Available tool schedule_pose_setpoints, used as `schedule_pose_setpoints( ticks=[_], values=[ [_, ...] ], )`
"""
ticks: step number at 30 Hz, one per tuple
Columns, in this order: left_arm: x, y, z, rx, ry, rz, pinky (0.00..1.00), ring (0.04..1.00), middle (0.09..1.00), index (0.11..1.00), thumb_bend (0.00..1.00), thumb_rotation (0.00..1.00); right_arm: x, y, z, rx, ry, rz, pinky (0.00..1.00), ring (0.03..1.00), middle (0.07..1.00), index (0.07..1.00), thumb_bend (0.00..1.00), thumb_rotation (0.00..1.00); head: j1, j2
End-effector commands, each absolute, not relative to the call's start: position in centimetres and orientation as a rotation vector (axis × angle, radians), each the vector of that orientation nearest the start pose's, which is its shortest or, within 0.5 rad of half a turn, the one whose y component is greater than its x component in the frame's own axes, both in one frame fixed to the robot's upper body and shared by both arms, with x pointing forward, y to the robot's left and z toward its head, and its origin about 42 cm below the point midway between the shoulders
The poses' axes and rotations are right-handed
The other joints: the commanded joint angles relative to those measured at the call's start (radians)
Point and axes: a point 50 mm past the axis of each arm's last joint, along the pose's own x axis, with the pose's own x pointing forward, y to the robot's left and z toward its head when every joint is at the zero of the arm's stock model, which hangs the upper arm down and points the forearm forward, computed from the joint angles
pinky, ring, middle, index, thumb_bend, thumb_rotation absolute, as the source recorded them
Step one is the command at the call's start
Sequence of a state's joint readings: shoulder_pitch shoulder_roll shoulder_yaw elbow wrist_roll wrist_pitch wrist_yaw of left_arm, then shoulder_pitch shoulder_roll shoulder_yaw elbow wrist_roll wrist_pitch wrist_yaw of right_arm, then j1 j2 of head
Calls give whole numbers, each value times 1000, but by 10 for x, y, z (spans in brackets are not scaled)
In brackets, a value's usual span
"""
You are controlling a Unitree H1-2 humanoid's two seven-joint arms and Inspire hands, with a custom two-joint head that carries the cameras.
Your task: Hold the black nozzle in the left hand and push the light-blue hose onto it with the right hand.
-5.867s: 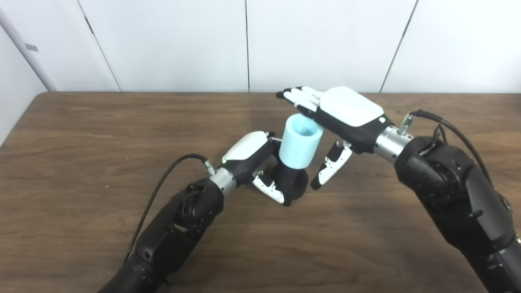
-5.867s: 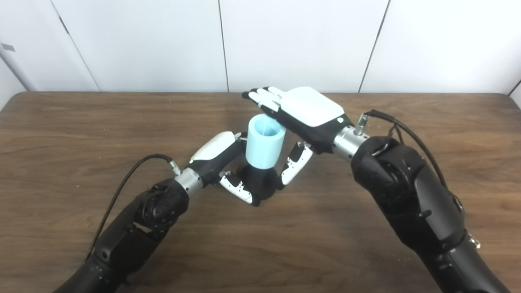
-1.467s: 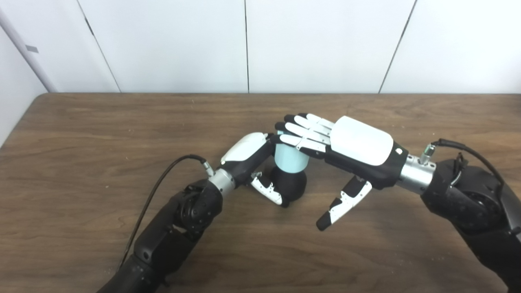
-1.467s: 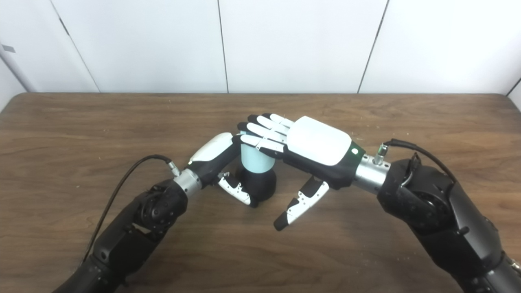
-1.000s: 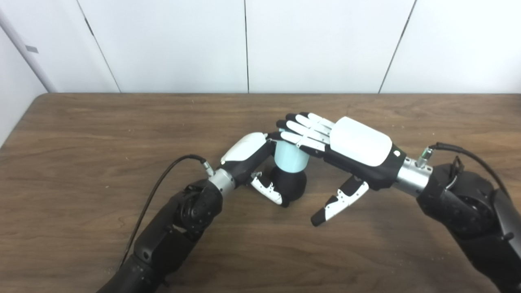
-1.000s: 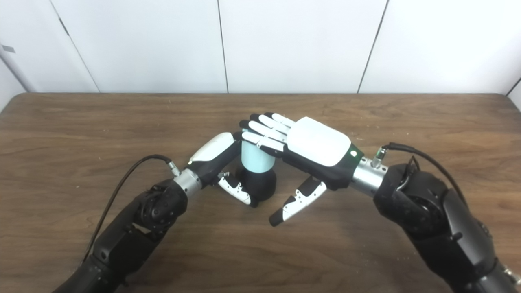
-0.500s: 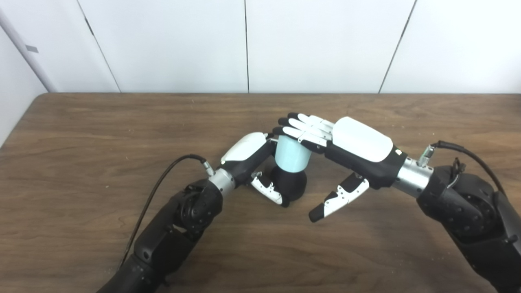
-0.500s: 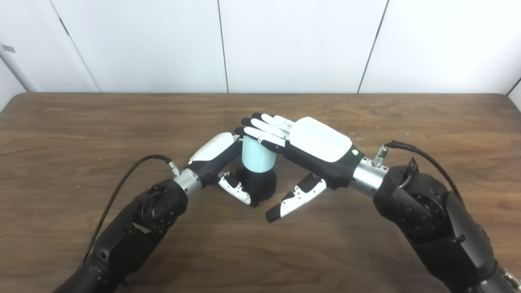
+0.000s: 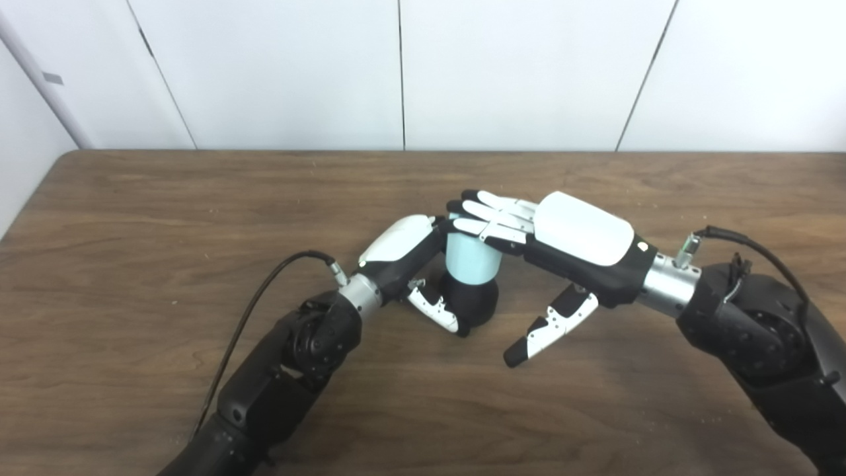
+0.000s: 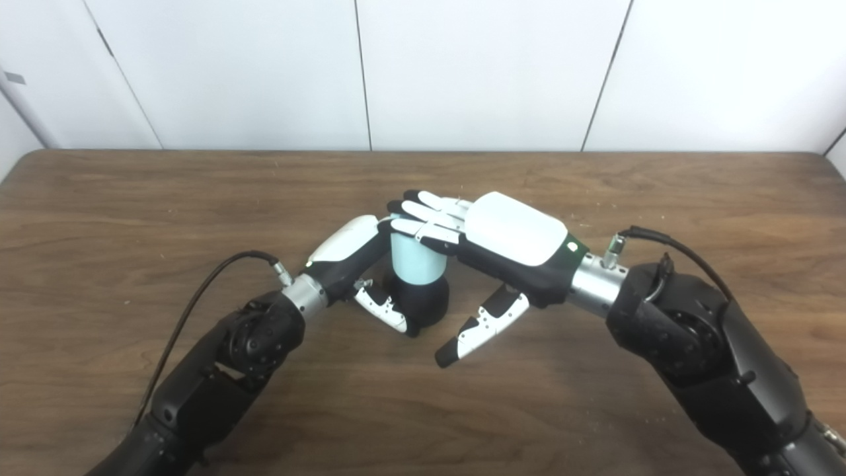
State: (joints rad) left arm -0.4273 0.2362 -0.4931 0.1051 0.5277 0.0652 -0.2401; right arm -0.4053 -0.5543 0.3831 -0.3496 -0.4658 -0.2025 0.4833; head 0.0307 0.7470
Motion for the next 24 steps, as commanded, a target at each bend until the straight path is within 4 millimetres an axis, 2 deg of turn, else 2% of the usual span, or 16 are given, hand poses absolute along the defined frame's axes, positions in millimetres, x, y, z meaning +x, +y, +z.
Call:
schedule_pose_setpoints(
  ticks=[1,9,12,16,19,24],
  values=[
    [366,135,130,963,-54,-731,1000,620,443,507,525,0,317,-207,250,-1275,-623,962,924,985,975,913,671,640,0,1],
    [365,136,129,962,-52,-731,1000,620,443,506,525,0,319,-208,257,-1299,-660,949,923,984,968,903,671,631,2,3],
    [365,137,129,960,-51,-732,1000,619,445,505,525,0,323,-211,275,-1258,-696,844,931,997,997,983,663,609,2,1],
    [366,138,128,963,-51,-732,1000,619,445,505,525,0,329,-207,308,-1028,-812,460,854,991,1000,1000,656,545,-4,-4],
    [367,138,128,963,-54,-731,1000,620,444,505,525,0,342,-210,330,-860,-825,281,793,972,1000,1000,673,506,-3,-6],
    [367,135,127,963,-55,-734,1000,620,443,506,525,0,356,-223,354,-619,-716,166,712,901,996,1000,694,483,-1,-8]
  ],
)
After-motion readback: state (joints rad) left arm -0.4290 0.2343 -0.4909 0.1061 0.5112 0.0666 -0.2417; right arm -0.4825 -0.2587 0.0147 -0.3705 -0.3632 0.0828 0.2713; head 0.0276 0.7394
